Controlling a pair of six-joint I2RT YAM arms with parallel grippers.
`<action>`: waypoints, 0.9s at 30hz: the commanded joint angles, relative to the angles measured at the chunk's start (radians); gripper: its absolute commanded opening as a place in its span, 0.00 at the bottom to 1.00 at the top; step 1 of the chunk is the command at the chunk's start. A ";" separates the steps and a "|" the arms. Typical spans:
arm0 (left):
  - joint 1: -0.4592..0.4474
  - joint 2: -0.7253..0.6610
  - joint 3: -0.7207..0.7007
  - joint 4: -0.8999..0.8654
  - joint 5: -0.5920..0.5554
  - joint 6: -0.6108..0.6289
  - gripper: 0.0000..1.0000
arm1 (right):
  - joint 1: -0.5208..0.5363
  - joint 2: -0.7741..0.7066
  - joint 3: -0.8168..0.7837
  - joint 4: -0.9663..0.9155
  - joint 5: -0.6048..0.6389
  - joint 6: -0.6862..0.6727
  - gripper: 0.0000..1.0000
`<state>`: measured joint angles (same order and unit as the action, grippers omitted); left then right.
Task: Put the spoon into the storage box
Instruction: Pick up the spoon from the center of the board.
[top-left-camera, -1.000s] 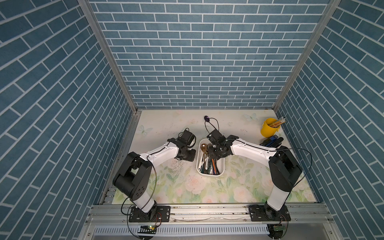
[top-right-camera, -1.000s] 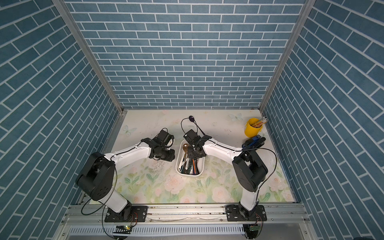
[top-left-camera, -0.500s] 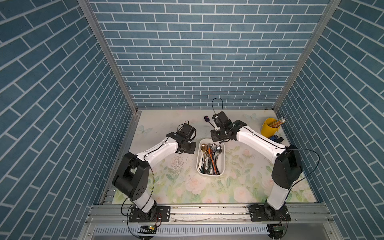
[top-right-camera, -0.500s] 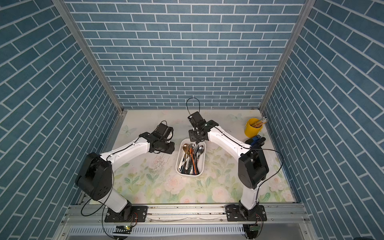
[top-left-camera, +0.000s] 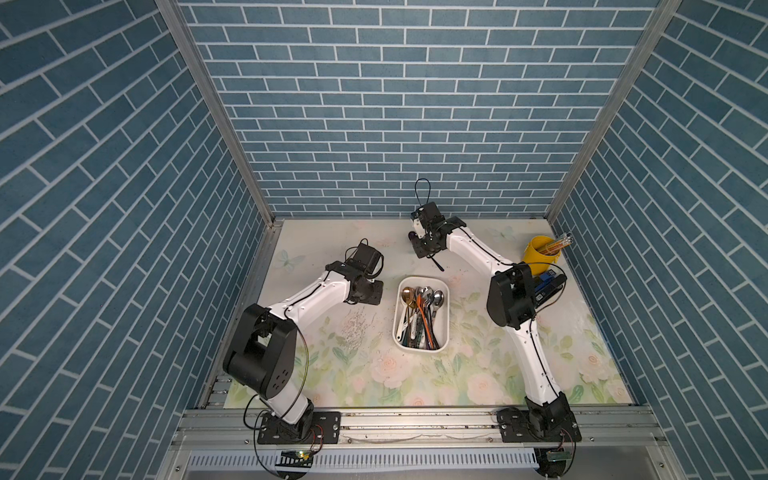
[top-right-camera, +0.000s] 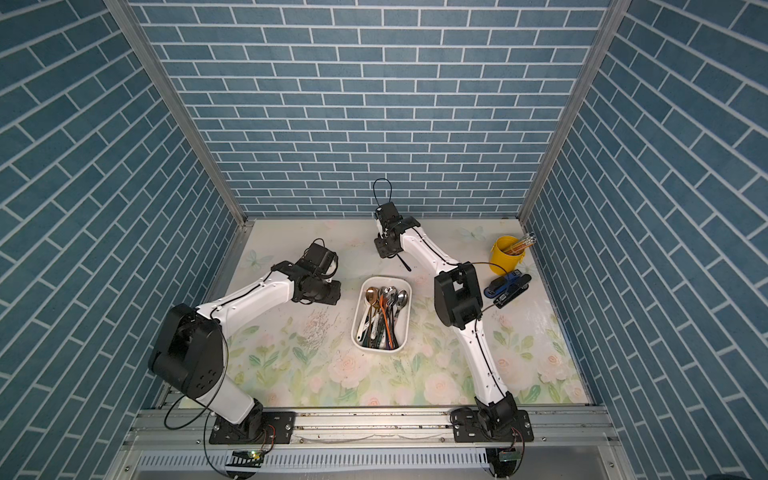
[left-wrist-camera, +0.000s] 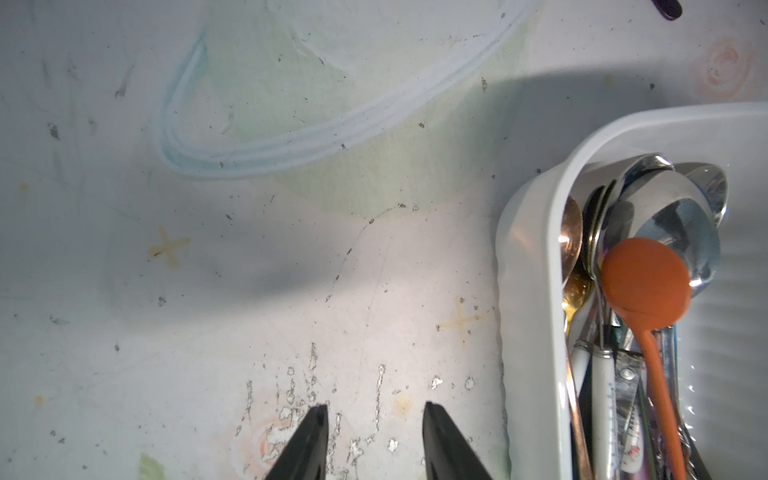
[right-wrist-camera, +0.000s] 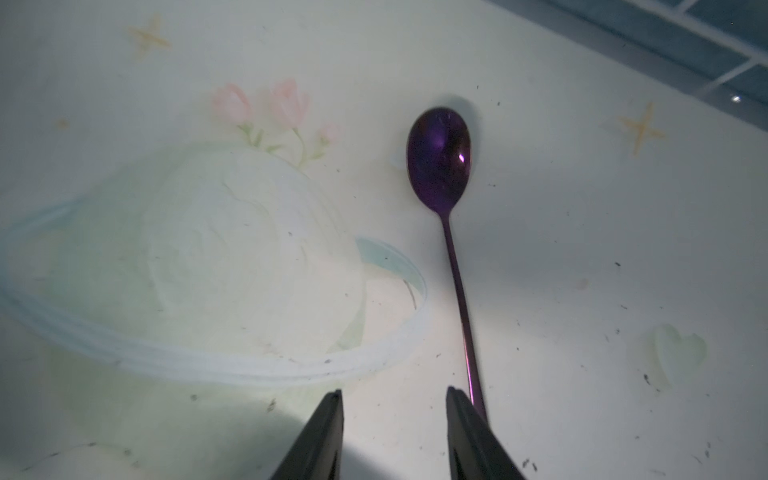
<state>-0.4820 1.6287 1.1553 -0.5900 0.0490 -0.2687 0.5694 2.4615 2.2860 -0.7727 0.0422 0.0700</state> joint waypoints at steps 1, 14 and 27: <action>0.005 0.010 0.012 -0.024 0.007 0.011 0.43 | -0.024 0.035 0.067 -0.045 0.021 -0.061 0.48; 0.009 0.072 0.049 -0.042 0.017 0.010 0.43 | -0.070 0.136 0.055 0.019 -0.050 -0.095 0.50; 0.010 0.113 0.058 -0.042 0.023 -0.004 0.43 | -0.073 0.213 0.075 -0.023 -0.111 -0.067 0.36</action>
<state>-0.4770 1.7359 1.1820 -0.6128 0.0689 -0.2653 0.4927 2.6118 2.3638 -0.7479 -0.0471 0.0177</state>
